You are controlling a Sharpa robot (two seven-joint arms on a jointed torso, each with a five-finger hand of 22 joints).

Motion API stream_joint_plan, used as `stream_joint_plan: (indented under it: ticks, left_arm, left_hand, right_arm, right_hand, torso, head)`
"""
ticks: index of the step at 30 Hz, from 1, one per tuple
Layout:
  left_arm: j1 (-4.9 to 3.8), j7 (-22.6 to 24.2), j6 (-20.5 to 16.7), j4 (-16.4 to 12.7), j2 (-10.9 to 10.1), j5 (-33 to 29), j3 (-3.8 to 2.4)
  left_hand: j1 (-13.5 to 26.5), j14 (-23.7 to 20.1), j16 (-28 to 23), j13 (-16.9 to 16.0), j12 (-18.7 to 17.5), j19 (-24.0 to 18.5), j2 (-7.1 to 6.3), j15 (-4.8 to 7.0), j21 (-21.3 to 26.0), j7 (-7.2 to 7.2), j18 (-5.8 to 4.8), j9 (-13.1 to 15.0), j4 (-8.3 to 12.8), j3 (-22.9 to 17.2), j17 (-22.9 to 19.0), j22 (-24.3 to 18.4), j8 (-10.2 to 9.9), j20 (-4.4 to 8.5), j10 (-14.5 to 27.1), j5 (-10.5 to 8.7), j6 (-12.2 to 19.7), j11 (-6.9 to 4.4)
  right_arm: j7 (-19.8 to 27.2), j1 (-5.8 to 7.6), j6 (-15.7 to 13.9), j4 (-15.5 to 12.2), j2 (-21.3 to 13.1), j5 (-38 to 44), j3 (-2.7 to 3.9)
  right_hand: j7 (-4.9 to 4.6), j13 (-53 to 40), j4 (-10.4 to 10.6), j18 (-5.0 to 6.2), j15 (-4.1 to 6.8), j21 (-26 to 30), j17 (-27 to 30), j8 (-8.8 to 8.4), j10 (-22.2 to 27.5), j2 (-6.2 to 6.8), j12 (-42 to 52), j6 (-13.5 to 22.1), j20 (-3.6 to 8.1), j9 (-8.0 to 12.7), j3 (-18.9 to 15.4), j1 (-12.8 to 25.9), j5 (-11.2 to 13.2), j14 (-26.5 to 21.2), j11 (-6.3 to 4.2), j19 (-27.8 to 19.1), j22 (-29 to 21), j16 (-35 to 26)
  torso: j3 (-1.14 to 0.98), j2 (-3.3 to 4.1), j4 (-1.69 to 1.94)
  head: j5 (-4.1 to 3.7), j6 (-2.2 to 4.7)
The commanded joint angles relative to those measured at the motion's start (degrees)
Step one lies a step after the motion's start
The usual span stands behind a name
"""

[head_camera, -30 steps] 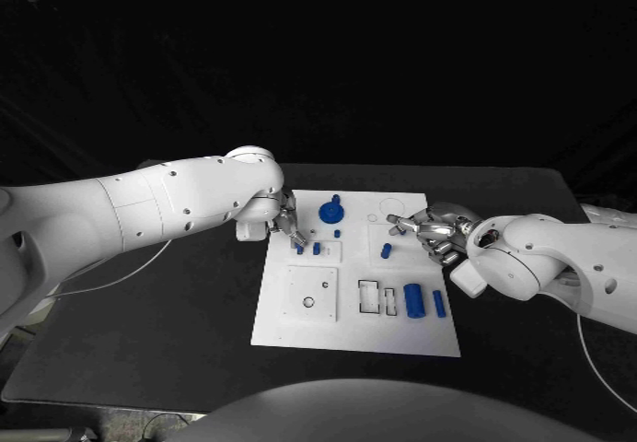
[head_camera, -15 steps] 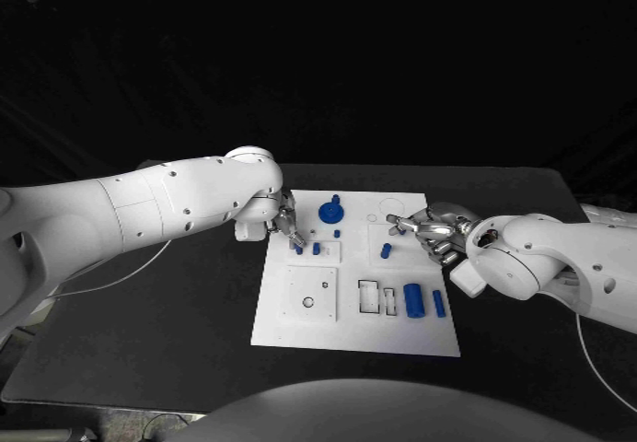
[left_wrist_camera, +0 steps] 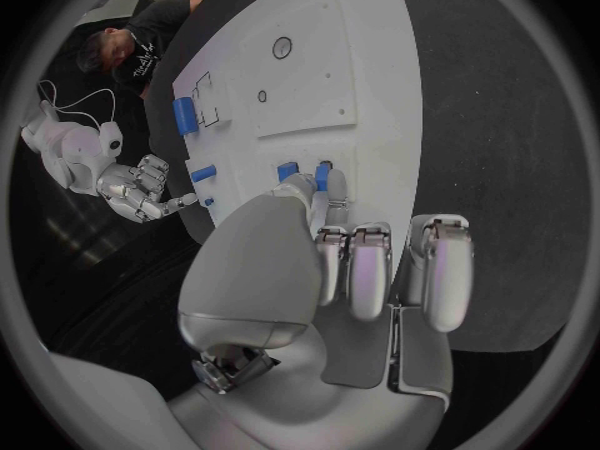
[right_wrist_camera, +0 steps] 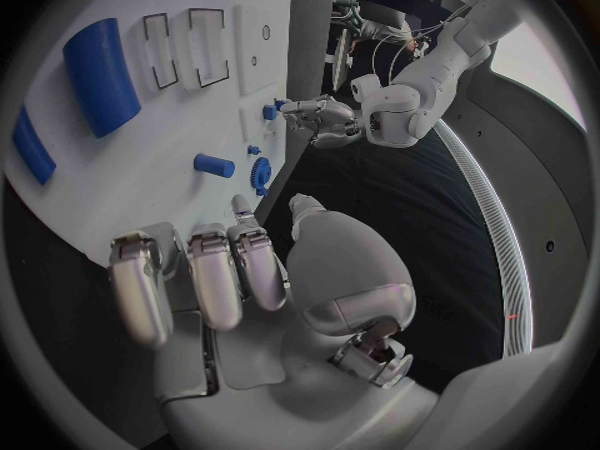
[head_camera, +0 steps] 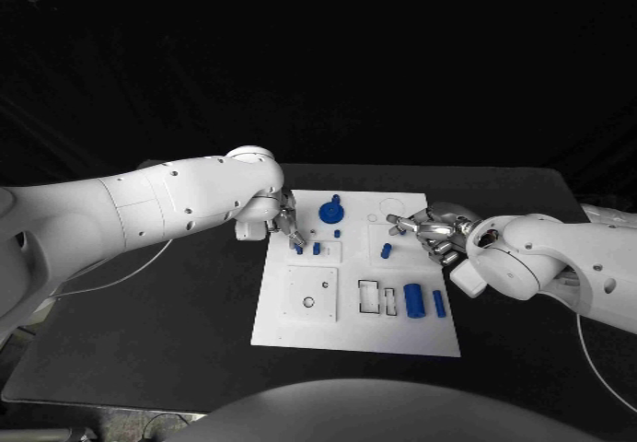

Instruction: Assemble the parts on the task board

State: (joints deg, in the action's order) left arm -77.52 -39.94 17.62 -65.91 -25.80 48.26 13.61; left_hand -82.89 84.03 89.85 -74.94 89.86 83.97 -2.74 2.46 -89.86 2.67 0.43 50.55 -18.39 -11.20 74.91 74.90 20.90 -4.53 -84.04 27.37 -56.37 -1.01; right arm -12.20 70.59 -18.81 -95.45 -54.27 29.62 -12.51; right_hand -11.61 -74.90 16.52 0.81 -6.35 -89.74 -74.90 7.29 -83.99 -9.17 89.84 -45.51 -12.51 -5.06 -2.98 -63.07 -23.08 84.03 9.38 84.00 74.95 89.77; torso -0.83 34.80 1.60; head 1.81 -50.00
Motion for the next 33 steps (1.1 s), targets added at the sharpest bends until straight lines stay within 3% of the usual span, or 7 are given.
stream_joint_plan:
  ticks: [1, 8, 15, 22, 26, 33]
  left_arm:
    - [0.04, 0.16, 1.0, -0.03, 0.19, -0.09, -0.01]
    - [0.06, -0.68, 3.59, 0.17, 0.32, -0.09, -0.01]
    - [0.09, -1.88, 4.17, 0.18, 0.38, 0.31, -0.01]
    - [0.11, -2.2, 3.78, -0.06, 0.32, 1.53, -0.01]
    - [0.11, -2.03, 2.91, -0.17, 0.25, 2.05, -0.01]
    - [0.11, -1.92, 2.5, -0.17, 0.15, 2.36, -0.01]
  left_hand:
    - [-0.51, 5.97, 0.15, -15.06, 0.14, 6.03, -0.01, -0.21, -0.14, -0.23, -0.43, 0.1, 1.86, -2.32, 15.09, 15.1, 0.16, -0.26, -5.96, -0.29, 0.05, 0.29]
    - [2.44, 5.97, 0.15, -15.06, 0.14, 6.03, -1.21, -0.57, -0.14, 0.18, -0.43, -0.99, 1.77, -1.81, 15.09, 15.1, -1.0, -0.52, -5.96, -1.43, 1.43, 0.78]
    - [9.36, 5.97, 0.15, -15.06, 0.14, 6.03, -2.71, -0.96, -0.14, 0.78, -0.43, -4.15, 1.68, 2.27, 15.09, 15.1, -2.96, -0.9, -5.96, -3.07, 1.4, 1.35]
    - [12.06, 5.97, 0.15, -15.06, 0.14, 6.03, -3.87, -1.1, -0.14, 1.01, -0.43, -5.41, 1.6, 5.48, 15.09, 15.1, -3.32, -1.07, -5.96, -3.5, 0.93, 1.53]
    - [12.56, 5.97, 0.15, -15.06, 0.14, 6.03, -3.59, -1.14, -0.14, 0.96, -0.43, -5.73, 1.6, 6.6, 15.09, 15.1, -3.2, -1.13, -5.96, -3.35, 0.57, 1.5]
    - [9.39, 5.97, 0.15, -15.06, 0.14, 6.03, -2.34, -1.09, -0.14, 0.56, -0.43, -6.06, 1.82, 5.57, 15.09, 15.1, -2.81, -1.15, -5.96, -2.03, 0.28, 1.12]
  right_arm:
    - [0.09, -0.03, 0.85, -0.05, 0.04, 0.24, 0.0]
    - [-0.17, -0.03, 1.19, -0.1, -0.02, 0.26, 0.0]
    - [-0.21, -0.03, 1.25, -0.16, -0.06, 0.26, 0.0]
    - [-0.22, -0.03, 1.29, -0.19, -0.12, 0.26, -0.01]
    - [-0.23, -0.03, 1.31, -0.17, -0.12, 0.26, -0.01]
    - [-0.24, -0.03, 1.32, -0.12, -0.1, 0.27, -0.01]
  right_hand:
    - [-1.98, -15.1, -0.1, -0.81, -0.29, -0.26, -15.1, 0.39, -6.01, -0.1, 0.16, 0.42, -0.28, -0.1, -0.34, -0.56, -0.22, 5.97, 0.33, 6.0, 15.05, 0.23]
    - [-1.96, -15.1, -0.08, -0.81, -0.28, -0.26, -15.1, 0.51, -6.01, -0.12, 0.16, 0.39, -0.29, -0.12, -0.45, -0.76, -0.42, 5.97, 0.33, 6.0, 15.05, 0.23]
    - [-1.96, -15.1, -0.08, -0.81, -0.28, -0.26, -15.1, 0.51, -6.01, -0.12, 0.16, 0.39, -0.29, -0.12, -0.45, -0.76, -0.42, 5.97, 0.33, 6.0, 15.05, 0.23]
    - [-1.96, -15.1, -0.07, -0.81, -0.27, -0.26, -15.1, 0.53, -6.01, -0.13, 0.16, 0.38, -0.29, -0.12, -0.46, -0.77, -0.42, 5.97, 0.32, 6.0, 15.05, 0.23]
    - [-1.96, -15.1, -0.07, -0.81, -0.27, -0.26, -15.1, 0.53, -6.01, -0.13, 0.16, 0.38, -0.29, -0.12, -0.46, -0.77, -0.42, 5.97, 0.32, 6.0, 15.05, 0.23]
    - [-1.96, -15.1, -0.07, -0.81, -0.27, -0.26, -15.1, 0.53, -6.01, -0.13, 0.16, 0.38, -0.29, -0.12, -0.46, -0.77, -0.42, 5.97, 0.32, 6.0, 15.05, 0.23]
  torso:
    - [0.02, 0.02, -0.01]
    - [-0.03, 0.01, 0.02]
    - [-0.01, 0.0, 0.0]
    - [0.02, 0.02, 0.04]
    - [0.02, 0.02, 0.01]
    - [0.0, -0.01, 0.02]
  head:
    - [0.01, 0.0]
    - [-0.04, 0.0]
    - [0.0, 0.0]
    - [-0.08, 0.0]
    - [-0.02, 0.0]
    - [0.04, 0.0]
